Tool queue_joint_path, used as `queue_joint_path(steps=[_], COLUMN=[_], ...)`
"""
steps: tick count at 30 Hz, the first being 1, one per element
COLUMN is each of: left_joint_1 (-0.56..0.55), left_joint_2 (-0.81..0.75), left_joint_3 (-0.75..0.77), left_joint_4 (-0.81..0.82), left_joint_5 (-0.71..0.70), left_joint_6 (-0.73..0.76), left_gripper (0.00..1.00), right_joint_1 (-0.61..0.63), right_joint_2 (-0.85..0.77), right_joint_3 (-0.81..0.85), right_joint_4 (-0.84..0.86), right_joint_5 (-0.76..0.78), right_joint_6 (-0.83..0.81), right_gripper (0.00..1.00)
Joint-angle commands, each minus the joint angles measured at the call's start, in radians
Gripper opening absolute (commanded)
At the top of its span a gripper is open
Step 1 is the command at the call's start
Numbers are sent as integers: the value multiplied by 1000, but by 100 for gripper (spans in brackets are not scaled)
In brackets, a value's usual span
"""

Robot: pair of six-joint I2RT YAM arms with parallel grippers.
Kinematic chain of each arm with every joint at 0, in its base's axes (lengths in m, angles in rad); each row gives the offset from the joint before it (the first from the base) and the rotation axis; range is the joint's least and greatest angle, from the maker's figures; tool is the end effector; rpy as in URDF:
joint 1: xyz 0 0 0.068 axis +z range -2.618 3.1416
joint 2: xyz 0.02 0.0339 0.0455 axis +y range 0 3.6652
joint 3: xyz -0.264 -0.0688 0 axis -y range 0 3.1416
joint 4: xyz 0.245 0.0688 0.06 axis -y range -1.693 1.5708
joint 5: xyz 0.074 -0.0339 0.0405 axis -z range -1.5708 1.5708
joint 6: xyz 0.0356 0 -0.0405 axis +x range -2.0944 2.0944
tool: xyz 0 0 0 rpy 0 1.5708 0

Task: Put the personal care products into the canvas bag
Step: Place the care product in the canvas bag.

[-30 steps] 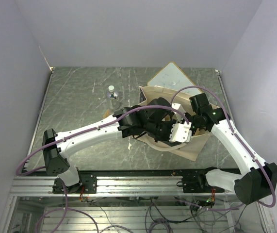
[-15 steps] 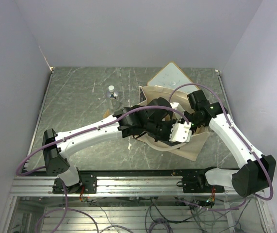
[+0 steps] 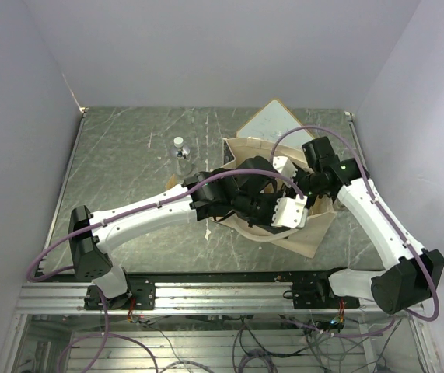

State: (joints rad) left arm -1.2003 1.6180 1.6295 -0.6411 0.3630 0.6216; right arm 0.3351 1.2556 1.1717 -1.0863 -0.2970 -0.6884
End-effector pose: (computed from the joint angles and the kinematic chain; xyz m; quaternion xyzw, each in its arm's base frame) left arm 0.1198 -0.3434 0.3769 0.7428 0.4727 -0.2814 0.3815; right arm 0.2133 0.0853 0.3043 -0.5003 0.8306 0.1082 0.2192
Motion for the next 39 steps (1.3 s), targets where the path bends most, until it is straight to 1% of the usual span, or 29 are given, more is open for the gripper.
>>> queue_joint_path(steps=[1, 5, 11, 16, 18, 19, 20, 23, 27, 29, 31, 33, 36, 39], left_joint_1=[-1, -1, -2, -1, -1, -1, 1, 24, 112, 170, 253, 353, 468, 591], left_joint_2=[10, 7, -2, -31, -50, -60, -76, -127, -200, -242, -274, -301, -319, -296], left_joint_3=[30, 33, 43, 57, 76, 89, 99, 125, 147, 136, 109, 66, 8, -11], left_joint_4=[-7, -6, 4, 12, 1, -7, -12, -21, -6, 31, 83, 143, 212, 221], left_joint_5=[5, 0, -13, -42, -68, -82, -101, -151, -153, -173, -191, -239, -355, -432], left_joint_6=[4, 2, -11, -31, -35, -36, -36, -41, -89, -143, -208, -275, -355, -425], left_gripper=[11, 12, 24, 40, 49, 56, 61, 67, 74, 75, 75, 75, 77, 79], right_joint_1=[0, -1, -1, -2, -2, -2, -2, -2, -6, -11, -18, -26, -32, -35], right_joint_2=[-21, -43, -64, -50, -45, -44, -43, -34, -29, -41, -47, -51, -50, -48], right_joint_3=[78, 147, 282, 385, 412, 423, 430, 453, 476, 475, 477, 485, 495, 499], right_joint_4=[-31, -23, 18, 97, 135, 155, 170, 186, 169, 172, 175, 174, 173, 173], right_joint_5=[-29, -47, -89, -120, -127, -129, -129, -122, -117, -120, -124, -133, -145, -154], right_joint_6=[4, 19, 38, 82, 106, 118, 129, 158, 189, 192, 198, 206, 215, 220], right_gripper=[81, 81, 81, 81, 81, 80, 81, 81, 81, 81, 81, 81, 81, 81])
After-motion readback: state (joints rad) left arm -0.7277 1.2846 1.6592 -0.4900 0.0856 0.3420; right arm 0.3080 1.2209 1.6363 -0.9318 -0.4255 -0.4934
